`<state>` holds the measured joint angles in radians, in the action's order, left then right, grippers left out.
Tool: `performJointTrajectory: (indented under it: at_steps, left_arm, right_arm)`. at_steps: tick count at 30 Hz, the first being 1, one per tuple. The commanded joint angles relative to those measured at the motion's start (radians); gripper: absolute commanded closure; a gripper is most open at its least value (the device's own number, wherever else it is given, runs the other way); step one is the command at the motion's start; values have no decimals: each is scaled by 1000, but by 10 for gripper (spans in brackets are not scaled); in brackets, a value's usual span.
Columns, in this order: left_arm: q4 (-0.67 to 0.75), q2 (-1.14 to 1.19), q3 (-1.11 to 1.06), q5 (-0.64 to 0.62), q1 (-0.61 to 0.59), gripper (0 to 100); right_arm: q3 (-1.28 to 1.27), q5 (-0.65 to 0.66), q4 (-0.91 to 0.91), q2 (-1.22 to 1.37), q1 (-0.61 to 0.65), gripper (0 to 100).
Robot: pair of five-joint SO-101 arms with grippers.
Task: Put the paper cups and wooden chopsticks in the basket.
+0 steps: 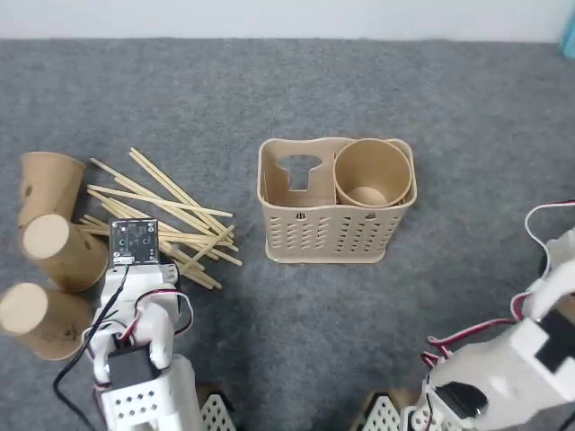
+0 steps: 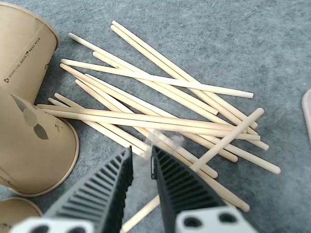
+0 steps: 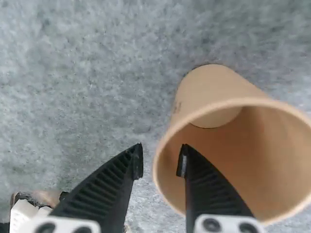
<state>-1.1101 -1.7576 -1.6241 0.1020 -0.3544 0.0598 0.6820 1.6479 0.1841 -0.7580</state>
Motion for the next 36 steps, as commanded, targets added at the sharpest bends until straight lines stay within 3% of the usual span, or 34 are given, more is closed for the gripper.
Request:
performJointTrajectory:
  at_steps: [1, 9, 19, 30, 36]
  left_arm:
    - [-3, -12, 2, 12, -2, 938]
    - [-3, -12, 2, 12, -2, 938]
    - [-3, -12, 2, 12, -2, 938]
    - [-3, -12, 2, 12, -2, 938]
    - [-2, -12, 2, 12, -2, 938]
  right_arm:
    - [101, 5, -7, -5, 4, 997]
    - [301, 3, 142, -44, -16, 991]
    - [373, -26, 148, -298, 58, 991]
    - [407, -123, 148, -728, 509, 991]
    - [454, -163, 148, -835, 750, 991]
